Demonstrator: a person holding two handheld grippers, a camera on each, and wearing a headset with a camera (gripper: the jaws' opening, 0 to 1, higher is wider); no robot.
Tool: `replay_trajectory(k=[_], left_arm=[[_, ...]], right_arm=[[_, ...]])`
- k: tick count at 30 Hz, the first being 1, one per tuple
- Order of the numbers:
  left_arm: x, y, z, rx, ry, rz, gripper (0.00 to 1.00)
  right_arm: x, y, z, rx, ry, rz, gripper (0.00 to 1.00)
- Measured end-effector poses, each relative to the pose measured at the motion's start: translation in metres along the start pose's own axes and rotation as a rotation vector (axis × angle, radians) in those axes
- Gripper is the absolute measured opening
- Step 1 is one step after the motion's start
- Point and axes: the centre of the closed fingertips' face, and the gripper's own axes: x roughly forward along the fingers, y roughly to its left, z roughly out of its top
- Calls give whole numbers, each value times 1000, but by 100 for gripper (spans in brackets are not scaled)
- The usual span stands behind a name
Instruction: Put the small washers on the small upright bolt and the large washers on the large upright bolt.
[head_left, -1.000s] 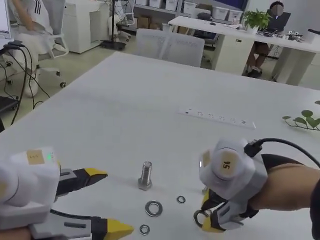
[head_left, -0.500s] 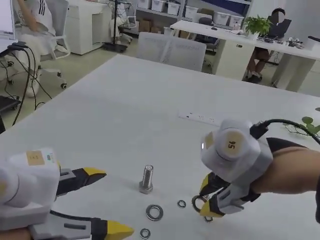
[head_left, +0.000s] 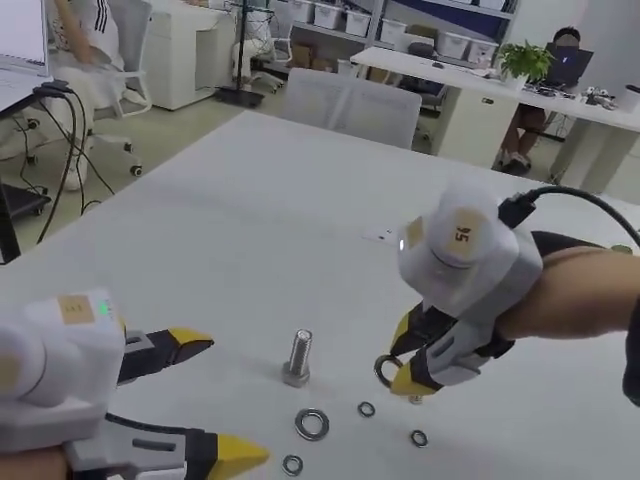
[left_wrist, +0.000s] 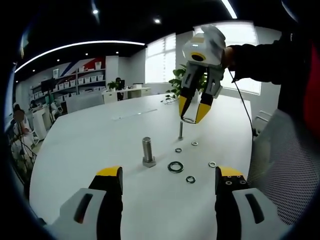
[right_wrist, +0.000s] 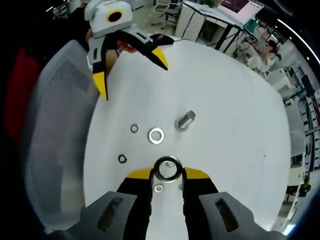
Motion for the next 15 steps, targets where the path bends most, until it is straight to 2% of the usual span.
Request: replay_trajectory(k=[7, 15], left_arm=[[-1, 0, -2, -7, -6, 16, 75], [-2, 2, -3, -13, -10, 32, 75]], right_arm=[[-5, -8, 11, -22, -4, -7, 23], [-6, -20, 31, -56, -14, -10, 23]])
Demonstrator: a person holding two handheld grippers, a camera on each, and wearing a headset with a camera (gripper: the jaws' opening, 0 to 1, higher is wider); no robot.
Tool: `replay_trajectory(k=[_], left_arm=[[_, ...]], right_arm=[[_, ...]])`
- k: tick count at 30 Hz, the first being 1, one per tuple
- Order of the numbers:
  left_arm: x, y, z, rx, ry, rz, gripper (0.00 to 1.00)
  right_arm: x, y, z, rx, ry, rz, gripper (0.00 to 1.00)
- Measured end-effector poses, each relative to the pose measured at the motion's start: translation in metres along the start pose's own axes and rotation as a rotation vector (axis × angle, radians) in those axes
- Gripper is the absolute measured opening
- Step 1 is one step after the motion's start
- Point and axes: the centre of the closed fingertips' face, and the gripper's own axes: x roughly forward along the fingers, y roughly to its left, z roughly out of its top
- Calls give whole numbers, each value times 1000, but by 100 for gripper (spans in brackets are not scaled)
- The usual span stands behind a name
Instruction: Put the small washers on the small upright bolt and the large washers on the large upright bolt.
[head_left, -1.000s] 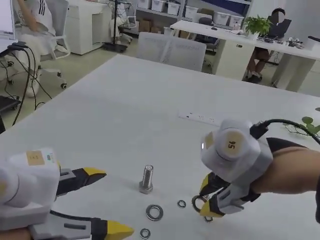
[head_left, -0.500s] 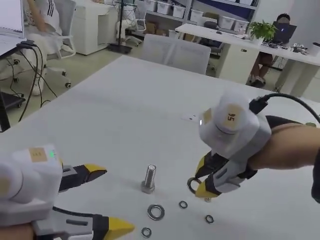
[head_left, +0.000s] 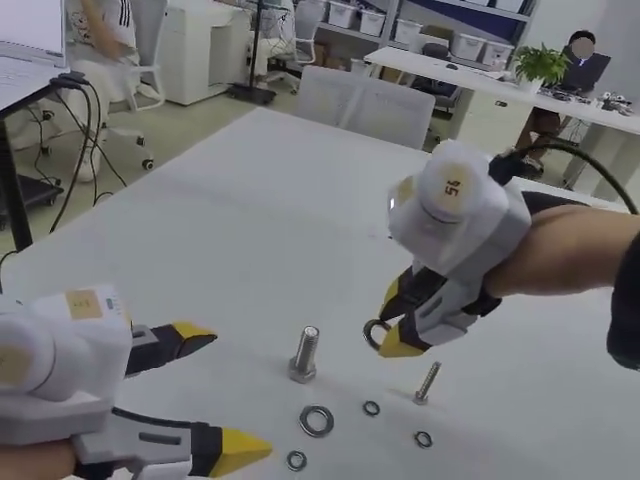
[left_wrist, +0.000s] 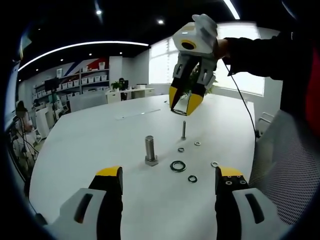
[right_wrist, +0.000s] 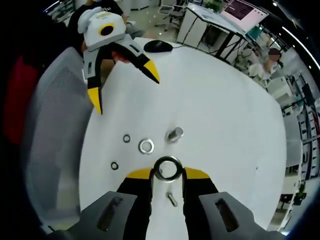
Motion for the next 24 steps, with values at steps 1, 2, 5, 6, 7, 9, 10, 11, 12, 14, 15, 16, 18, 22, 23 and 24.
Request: replay_trajectory(k=[1, 2, 5, 6, 7, 9, 10, 11, 12, 14, 15, 16, 18, 22, 23, 24], left_arm=[[0, 0, 0, -2, -1, 2, 75], [0, 1, 0, -2, -2, 7, 75], [0, 2, 0, -4, -3, 12, 75], [0, 2, 0, -2, -2, 13, 75], [0, 2, -1, -3, -1, 12, 75], [0, 3, -2, -4, 2, 14, 75], [0, 3, -3, -5, 4, 14, 75], [0, 3, -3, -5, 5, 14, 75], [0, 3, -4, -5, 6, 13, 74], [0, 2, -4, -3, 8, 12, 74], [0, 2, -4, -2, 9, 12, 74], [1, 3, -4, -1, 9, 12, 74], [1, 3, -4, 0, 10, 11, 74], [2, 3, -4, 1, 11, 12, 73], [2, 3, -4, 1, 11, 12, 73], [2, 3, -4, 1, 10, 13, 73]], right_arm=[[0, -2, 2, -4, -1, 0, 23], [1, -3, 4, -7, -4, 0, 23], [4, -7, 12, -17, -6, 5, 23], [5, -8, 14, -16, -8, 9, 23], [6, -8, 16, -16, -10, 13, 23], [9, -8, 19, -22, -11, 19, 23], [10, -8, 20, -26, -9, 21, 23], [13, -9, 20, -26, -8, 25, 23], [14, -10, 20, -27, -7, 27, 23], [16, -12, 23, -27, -8, 30, 23], [18, -14, 23, -27, -8, 33, 23], [20, -14, 24, -29, -9, 34, 23], [24, -18, 27, -29, -8, 43, 23], [31, -17, 32, -39, -1, 55, 23], [32, -17, 33, -42, 0, 57, 23], [34, -18, 35, -45, 1, 61, 23]])
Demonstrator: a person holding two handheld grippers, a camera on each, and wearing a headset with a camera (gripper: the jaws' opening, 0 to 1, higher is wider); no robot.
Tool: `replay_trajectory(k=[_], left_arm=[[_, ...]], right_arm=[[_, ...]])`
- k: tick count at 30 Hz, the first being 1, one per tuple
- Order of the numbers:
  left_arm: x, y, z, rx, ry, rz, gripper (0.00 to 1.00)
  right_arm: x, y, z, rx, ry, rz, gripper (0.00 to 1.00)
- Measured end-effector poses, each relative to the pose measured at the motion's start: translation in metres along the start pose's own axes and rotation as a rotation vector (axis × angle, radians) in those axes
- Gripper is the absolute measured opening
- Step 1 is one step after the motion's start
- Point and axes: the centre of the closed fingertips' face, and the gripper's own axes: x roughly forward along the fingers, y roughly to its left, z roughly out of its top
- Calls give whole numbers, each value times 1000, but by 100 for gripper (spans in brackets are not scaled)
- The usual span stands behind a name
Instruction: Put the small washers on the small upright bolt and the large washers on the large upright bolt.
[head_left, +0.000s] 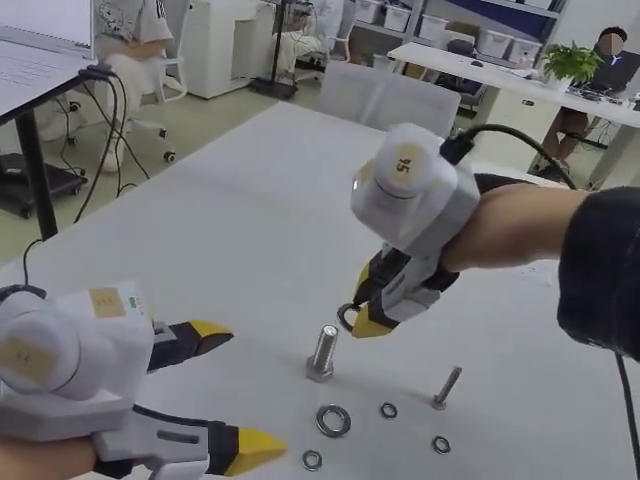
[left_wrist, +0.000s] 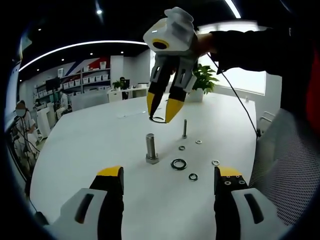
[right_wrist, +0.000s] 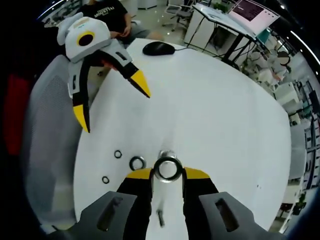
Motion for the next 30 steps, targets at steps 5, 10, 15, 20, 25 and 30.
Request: replay_trajectory(k=[5, 10, 15, 20, 25, 30], left_arm=[[0, 2, 1, -1, -5, 7, 73], [-1, 3, 1, -5, -9, 13, 73], [-2, 2, 0, -5, -9, 14, 73], [-2, 2, 0, -5, -7, 15, 72], [-2, 2, -1, -5, -4, 13, 72], [-2, 2, -1, -7, -4, 14, 72]], right_arm=[[10, -4, 2, 5, 5, 21, 23], [17, -6, 1, 4, 19, 36, 23], [23, -8, 0, 6, 34, 48, 23], [26, -8, 3, 8, 31, 57, 23], [30, -7, 2, 9, 42, 69, 23], [33, -7, 2, 5, 49, 74, 23]])
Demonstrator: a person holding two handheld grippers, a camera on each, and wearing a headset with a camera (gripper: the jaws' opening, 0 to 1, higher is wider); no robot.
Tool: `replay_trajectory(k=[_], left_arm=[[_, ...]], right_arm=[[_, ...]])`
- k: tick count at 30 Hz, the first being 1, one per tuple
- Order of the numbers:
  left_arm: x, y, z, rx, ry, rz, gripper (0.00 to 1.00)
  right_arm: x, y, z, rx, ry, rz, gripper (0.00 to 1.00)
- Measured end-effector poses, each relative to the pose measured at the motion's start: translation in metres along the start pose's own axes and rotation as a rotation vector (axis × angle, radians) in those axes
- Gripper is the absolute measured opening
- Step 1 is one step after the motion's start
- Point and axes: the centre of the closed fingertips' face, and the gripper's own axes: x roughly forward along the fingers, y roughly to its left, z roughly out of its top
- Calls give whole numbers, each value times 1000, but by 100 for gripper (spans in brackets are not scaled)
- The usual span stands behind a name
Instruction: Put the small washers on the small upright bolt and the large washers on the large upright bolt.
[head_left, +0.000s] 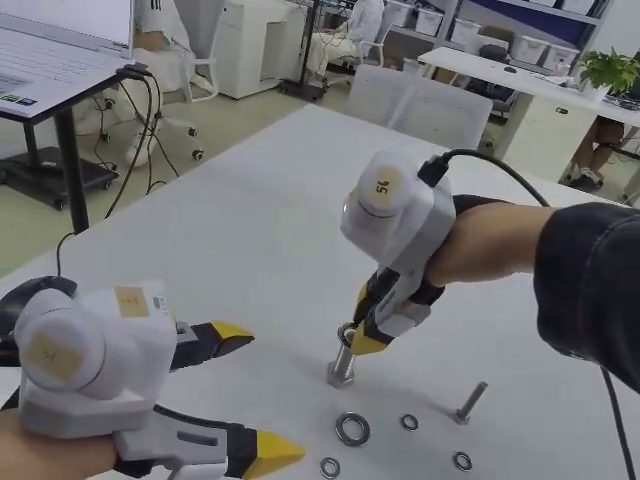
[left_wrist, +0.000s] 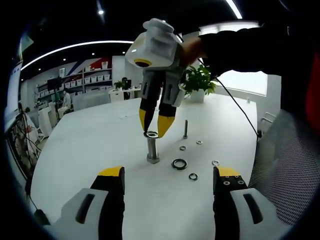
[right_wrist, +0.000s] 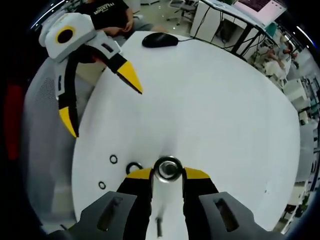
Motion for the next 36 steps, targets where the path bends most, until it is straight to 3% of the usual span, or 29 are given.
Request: replay_trajectory(k=[36], left_arm=[[4, 0, -4, -13, 4, 6, 70]], right_arm=[[34, 2, -13, 2, 53, 41, 24]])
